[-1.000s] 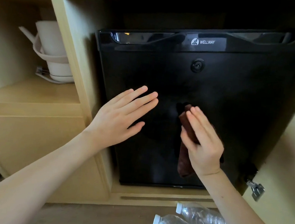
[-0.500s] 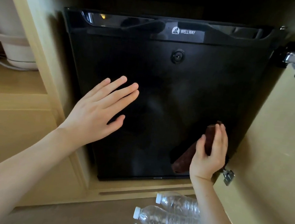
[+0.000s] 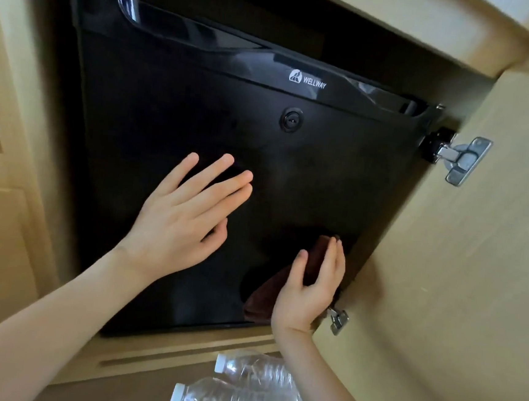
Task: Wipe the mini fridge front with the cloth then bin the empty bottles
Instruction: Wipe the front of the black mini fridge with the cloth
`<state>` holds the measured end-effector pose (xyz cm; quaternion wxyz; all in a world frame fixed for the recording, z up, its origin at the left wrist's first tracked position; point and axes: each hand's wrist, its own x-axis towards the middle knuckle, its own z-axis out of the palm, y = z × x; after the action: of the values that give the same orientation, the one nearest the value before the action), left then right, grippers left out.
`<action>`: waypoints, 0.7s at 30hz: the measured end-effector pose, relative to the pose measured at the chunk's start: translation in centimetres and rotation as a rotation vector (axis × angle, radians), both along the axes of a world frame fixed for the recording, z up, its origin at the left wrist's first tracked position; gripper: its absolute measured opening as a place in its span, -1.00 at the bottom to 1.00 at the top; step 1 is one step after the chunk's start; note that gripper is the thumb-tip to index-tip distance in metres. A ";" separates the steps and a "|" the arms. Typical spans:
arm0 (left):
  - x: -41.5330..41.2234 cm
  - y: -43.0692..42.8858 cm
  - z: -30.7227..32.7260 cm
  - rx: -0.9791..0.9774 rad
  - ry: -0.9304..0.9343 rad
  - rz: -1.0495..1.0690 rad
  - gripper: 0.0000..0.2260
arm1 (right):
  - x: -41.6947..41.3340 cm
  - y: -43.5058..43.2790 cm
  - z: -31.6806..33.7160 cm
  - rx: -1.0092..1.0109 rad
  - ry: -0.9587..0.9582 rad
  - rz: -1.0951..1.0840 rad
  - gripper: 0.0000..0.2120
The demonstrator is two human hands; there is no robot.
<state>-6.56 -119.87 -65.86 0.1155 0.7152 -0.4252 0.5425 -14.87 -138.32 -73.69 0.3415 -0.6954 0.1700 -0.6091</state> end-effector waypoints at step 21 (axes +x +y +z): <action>0.8 -0.3 -0.1 -0.039 -0.056 -0.013 -0.59 | 2.2 -1.4 -0.6 -0.129 -0.214 0.067 -0.54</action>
<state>-5.80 -120.19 -66.01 0.1211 0.6946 -0.4225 0.5695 -12.67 -139.73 -74.31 0.3326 -0.6520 0.0696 -0.6778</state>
